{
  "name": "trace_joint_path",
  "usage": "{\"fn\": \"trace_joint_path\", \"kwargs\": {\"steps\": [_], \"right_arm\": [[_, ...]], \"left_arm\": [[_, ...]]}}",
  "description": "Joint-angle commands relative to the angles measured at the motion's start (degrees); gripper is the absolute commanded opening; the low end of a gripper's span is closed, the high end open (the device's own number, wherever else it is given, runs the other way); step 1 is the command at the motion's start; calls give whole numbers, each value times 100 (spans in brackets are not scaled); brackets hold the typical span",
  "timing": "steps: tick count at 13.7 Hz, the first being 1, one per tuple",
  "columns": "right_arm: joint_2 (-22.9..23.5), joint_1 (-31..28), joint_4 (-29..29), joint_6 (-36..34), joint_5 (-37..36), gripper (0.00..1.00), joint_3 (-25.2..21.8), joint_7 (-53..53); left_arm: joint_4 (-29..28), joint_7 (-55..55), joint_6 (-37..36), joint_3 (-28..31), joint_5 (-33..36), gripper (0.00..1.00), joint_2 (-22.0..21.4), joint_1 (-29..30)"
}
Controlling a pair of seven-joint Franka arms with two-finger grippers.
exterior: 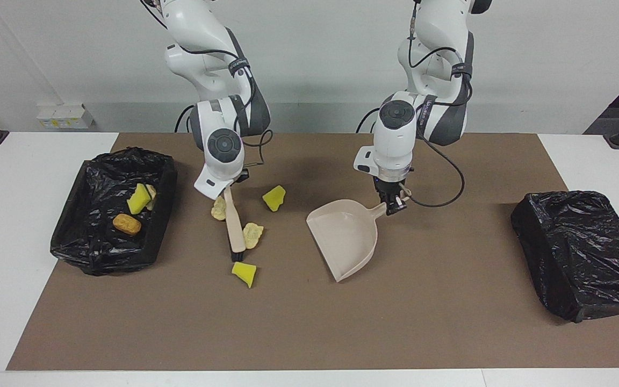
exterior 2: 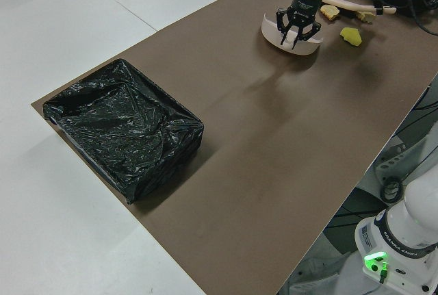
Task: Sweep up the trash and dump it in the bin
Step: 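Sweep the yellow sponge into the dustpan with the right gripper's brush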
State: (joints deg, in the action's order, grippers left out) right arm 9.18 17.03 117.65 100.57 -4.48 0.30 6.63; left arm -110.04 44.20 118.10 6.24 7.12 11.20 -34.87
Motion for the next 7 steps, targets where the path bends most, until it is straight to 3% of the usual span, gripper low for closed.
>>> {"fn": "trace_joint_path", "kwargs": {"steps": [1, 4, 7], "right_arm": [[-285, 116, 390, -20, 525, 0, 31, 259], [-539, 292, 347, -134, 589, 0, 31, 959], [-1023, -31, 399, -774, 589, 0, -4, 1200]], "left_arm": [[-359, 457, -164, -9, 132, 0, -302, -63], [-676, 528, -156, -35, 203, 0, -364, -239], [-791, 731, -199, -35, 203, 0, -461, -371]]}}
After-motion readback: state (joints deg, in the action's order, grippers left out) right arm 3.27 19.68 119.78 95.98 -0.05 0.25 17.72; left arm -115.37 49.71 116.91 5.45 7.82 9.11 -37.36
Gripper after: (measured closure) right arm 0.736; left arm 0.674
